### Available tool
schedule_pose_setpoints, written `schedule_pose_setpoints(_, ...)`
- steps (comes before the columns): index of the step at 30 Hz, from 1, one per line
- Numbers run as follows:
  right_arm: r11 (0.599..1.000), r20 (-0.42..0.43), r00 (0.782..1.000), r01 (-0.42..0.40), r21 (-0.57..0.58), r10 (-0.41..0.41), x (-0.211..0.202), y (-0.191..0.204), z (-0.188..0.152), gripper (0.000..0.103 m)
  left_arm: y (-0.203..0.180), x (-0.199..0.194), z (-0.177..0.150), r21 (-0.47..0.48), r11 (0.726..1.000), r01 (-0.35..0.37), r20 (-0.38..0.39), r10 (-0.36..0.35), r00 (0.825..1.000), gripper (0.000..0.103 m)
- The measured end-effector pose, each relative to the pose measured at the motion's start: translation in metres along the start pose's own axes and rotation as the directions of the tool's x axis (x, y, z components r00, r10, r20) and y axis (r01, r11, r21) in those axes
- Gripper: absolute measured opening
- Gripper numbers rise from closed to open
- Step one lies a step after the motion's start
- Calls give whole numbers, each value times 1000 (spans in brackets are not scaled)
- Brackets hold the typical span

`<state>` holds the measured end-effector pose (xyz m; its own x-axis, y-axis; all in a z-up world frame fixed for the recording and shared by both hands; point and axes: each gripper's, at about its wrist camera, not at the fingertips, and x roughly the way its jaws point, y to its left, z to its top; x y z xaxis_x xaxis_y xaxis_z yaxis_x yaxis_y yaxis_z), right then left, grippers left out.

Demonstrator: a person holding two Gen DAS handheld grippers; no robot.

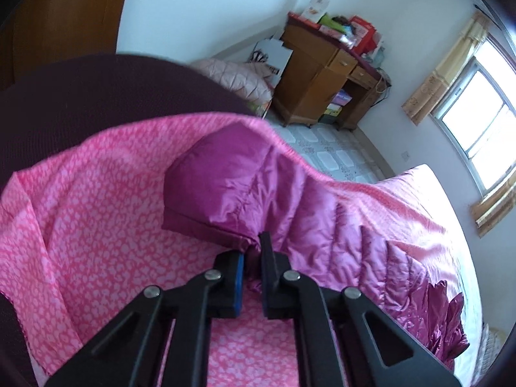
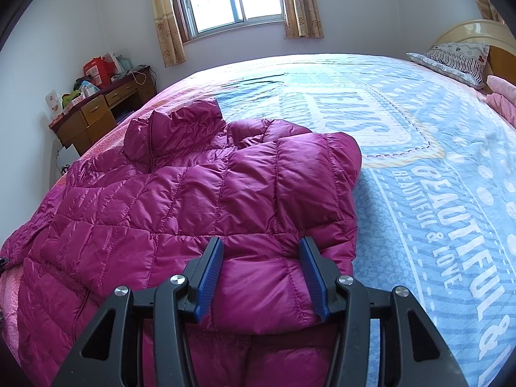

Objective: Fold large clothes
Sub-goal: 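Open the right tool to release the sleeve while the left tool grasps the other cuff, then fold the other sleeve with the left tool across the jacket body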

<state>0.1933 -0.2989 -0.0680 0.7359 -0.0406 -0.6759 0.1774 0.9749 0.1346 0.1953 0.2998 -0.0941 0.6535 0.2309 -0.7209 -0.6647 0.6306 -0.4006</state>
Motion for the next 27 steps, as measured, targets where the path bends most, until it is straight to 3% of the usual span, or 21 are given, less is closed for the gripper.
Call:
schedule_pose_setpoints(3,1000,1,1000,-2,2,2,0,0,0,51,-25,-20,3,82,997,7,76,-14,997,8)
schedule_pose_setpoints(6,1000,1,1000,-1,1,1,0,0,0,51,-60,-50,-2,175,983,46,144,-72,987,8)
schedule_pose_setpoints(9,1000,1,1000,-6,4,6,0,-1,0,51,-107,-87,-21,324,940,111,204,-184,962,8)
schedule_pose_setpoints(11,1000,2,1000,-9,6,9,0,-1,0,51,-138,-111,-42,431,887,169,209,-280,937,8)
schedule_pose_setpoints(13,1000,2,1000,-10,7,10,0,-1,0,51,-168,-131,-70,533,813,233,178,-377,909,8)
schedule_pose_setpoints(19,1000,3,1000,-15,10,14,0,-2,0,51,-228,-156,-170,729,603,324,37,-508,861,8)
schedule_pose_setpoints(22,1000,4,1000,-19,14,19,0,-2,-1,51,-242,-156,-218,783,512,353,-54,-510,859,8)
schedule_pose_setpoints(27,999,4,1000,-26,21,26,0,-5,-1,52,-239,-144,-265,824,427,372,-159,-455,876,8)
